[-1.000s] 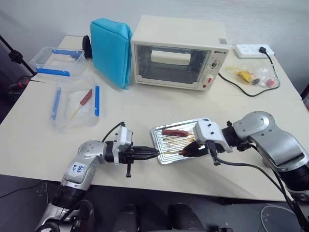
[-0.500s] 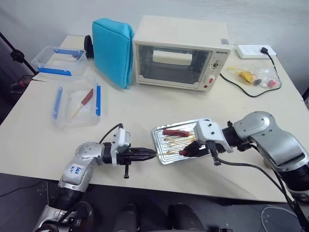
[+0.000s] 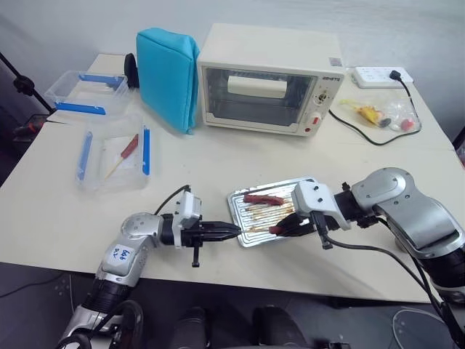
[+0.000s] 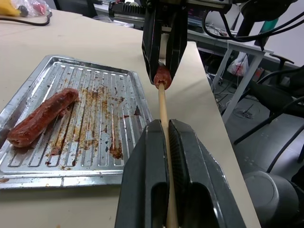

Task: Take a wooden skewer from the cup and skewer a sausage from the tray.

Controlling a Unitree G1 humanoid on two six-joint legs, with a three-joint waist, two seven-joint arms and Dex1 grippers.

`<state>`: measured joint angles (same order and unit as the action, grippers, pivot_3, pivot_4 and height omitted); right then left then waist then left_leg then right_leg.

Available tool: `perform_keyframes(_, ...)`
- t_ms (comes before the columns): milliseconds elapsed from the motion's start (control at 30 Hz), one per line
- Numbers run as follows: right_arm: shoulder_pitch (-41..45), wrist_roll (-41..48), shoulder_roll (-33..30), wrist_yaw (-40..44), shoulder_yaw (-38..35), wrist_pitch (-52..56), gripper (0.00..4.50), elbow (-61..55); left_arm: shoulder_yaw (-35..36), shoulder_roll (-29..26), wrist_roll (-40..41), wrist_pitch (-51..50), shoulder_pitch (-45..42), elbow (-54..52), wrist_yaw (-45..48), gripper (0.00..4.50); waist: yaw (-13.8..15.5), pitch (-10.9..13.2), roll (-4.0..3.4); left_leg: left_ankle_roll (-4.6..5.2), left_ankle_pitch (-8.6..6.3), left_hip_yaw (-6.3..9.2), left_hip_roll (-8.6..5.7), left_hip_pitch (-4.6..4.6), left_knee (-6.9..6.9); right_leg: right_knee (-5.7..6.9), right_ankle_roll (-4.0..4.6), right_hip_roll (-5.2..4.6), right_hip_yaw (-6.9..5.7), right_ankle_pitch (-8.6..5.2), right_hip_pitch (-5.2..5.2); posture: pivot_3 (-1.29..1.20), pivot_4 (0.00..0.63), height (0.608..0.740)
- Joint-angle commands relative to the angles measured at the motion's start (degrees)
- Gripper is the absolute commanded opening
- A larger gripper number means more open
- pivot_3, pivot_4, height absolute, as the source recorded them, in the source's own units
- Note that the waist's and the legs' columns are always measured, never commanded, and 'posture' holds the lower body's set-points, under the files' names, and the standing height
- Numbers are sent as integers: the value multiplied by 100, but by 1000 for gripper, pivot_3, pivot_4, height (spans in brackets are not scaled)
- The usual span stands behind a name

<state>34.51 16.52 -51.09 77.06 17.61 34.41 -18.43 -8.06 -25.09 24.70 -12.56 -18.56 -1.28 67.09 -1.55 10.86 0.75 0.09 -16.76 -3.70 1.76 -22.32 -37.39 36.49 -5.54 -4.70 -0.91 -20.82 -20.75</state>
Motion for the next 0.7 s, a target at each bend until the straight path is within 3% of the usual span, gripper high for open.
perform_keyframes(33,168,109,103,48,-9,-50,246,-267,-278,222,-87,49,-289,11,29,0,1,0,0,0,0,0,0,0,-1,0,0,0,0,0,0,0,150,740)
perform_keyframes(367,308,-44,323,176,136,-44,246,-282,-751,968,-345,-56,-987,462,105,0,8,0,0,1,0,-1,0,-4,-10,7,-1,5,-2,0,1,0,150,740)
perform_keyframes(700,286,-101,452,281,43,50,246,-295,-642,1351,-471,-64,-1112,578,79,0,10,0,0,1,1,0,1,-5,-18,14,-1,5,-1,0,1,0,150,740)
